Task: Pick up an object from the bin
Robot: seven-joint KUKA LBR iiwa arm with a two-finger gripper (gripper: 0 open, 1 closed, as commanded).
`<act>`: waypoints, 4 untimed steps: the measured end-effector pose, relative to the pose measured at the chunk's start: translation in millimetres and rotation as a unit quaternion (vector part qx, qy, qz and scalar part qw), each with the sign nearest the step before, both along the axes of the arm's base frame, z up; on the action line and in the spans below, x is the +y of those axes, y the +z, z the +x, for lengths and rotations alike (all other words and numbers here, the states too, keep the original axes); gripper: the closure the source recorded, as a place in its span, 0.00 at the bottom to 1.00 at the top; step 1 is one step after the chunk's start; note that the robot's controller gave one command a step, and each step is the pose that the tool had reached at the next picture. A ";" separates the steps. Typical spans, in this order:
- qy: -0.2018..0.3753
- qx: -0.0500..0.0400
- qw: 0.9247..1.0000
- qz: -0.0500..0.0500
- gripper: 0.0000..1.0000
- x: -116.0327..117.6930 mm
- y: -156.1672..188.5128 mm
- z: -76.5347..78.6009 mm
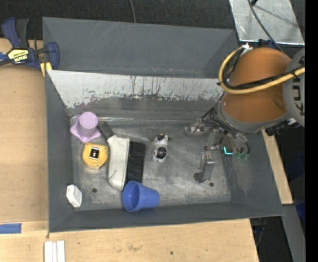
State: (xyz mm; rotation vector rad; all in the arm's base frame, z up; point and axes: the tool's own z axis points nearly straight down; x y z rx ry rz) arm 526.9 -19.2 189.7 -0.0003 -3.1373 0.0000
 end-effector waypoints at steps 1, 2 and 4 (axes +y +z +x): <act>0.000 -0.004 1.000 0.000 0.00 -0.1 3.5 1.7; -0.023 -0.006 1.000 -0.001 0.00 18.6 -12.4 20.0; 0.012 -0.007 1.000 0.000 0.00 77.2 -20.4 75.7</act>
Offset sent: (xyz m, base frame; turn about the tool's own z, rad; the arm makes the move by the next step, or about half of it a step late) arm 0.0419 0.0512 -0.0392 0.0968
